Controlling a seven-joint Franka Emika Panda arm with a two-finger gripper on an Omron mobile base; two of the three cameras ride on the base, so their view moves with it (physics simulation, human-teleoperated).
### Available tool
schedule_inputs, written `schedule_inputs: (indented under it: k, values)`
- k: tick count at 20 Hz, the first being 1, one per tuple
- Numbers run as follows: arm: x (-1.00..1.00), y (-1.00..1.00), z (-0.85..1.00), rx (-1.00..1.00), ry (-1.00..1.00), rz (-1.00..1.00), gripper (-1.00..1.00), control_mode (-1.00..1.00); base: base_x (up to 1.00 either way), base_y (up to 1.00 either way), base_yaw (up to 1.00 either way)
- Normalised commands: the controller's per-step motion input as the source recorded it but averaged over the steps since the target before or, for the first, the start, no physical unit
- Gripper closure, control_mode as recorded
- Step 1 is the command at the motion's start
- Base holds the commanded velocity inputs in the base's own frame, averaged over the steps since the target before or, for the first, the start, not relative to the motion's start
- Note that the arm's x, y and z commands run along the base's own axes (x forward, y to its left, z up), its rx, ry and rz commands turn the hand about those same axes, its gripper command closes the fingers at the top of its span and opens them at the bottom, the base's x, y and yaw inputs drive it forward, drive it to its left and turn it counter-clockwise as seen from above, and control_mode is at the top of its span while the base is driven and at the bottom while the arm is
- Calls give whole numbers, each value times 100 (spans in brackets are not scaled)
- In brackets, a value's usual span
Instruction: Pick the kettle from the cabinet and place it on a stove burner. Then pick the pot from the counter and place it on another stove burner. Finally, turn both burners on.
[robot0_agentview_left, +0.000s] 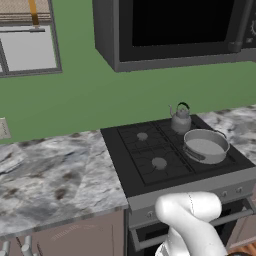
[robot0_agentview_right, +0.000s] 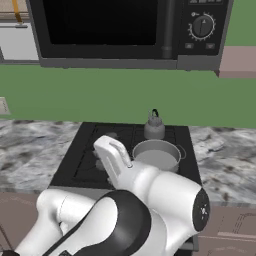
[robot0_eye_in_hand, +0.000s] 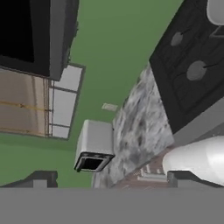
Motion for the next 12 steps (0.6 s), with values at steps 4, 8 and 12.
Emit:
schedule_inputs:
  k: [4, 8, 12]
  values:
    - [-23, 0, 0, 25, 11, 0, -100, -100, 0, 0, 0]
    - [-15, 0, -6, 23, 13, 0, -100, -100, 0, 0, 0]
    - [-3, 1, -10, 28, 15, 0, -100, -100, 0, 0, 0]
